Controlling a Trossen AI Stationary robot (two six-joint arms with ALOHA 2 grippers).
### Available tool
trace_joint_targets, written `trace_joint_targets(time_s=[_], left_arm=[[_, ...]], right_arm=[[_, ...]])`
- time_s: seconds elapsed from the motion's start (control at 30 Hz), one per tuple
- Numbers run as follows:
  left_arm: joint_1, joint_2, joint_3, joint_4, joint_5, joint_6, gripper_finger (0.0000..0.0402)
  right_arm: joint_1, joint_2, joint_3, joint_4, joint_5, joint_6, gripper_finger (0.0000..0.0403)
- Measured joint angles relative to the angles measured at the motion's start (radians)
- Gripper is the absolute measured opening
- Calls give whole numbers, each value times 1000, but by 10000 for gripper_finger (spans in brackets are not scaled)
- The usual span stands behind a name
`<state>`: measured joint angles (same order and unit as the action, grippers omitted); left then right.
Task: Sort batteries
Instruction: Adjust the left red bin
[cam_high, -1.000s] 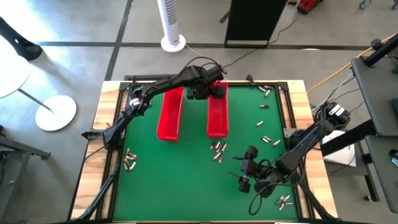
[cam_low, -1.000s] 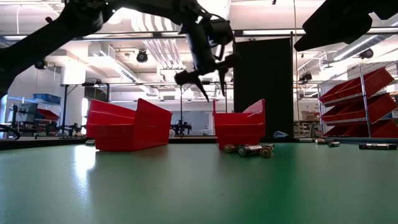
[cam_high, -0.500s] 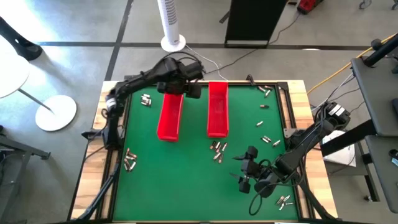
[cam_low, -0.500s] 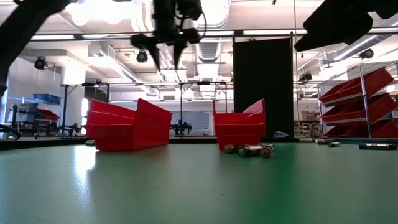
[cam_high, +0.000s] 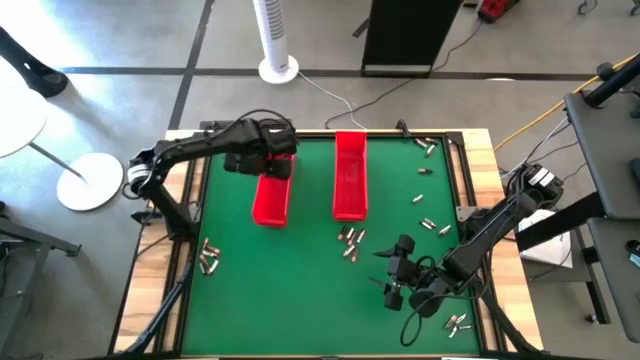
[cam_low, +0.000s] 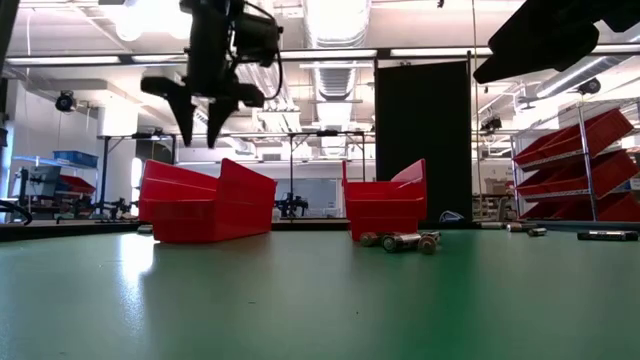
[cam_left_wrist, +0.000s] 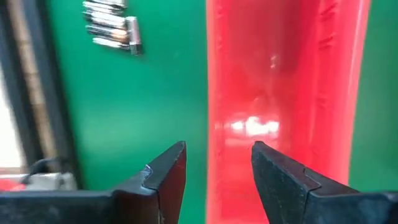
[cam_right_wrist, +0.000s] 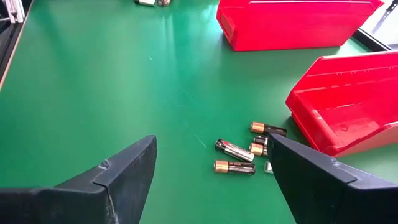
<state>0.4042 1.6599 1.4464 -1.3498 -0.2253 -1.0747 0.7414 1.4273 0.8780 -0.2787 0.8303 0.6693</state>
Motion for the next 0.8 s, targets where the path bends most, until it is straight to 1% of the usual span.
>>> trace_joint_targets(time_s=[0.13, 0.3, 0.5, 0.63, 0.7, 0.8], left_arm=[[4, 16, -41, 60, 32, -26, 167], [13, 77, -48, 62, 38, -79, 163], [41, 160, -7, 57, 86, -98, 154], [56, 218, 26, 59, 115, -75, 150], [60, 245, 47, 60, 120, -57, 134], [61, 285, 89, 60, 104, -41, 89]], right_arm=[[0, 0, 0, 0, 0, 0, 304], [0, 0, 0, 0, 0, -8, 311], [0, 0, 0, 0, 0, -9, 303], [0, 0, 0, 0, 0, -15, 295], [0, 0, 0, 0, 0, -15, 293], [0, 0, 0, -1, 0, -19, 293]])
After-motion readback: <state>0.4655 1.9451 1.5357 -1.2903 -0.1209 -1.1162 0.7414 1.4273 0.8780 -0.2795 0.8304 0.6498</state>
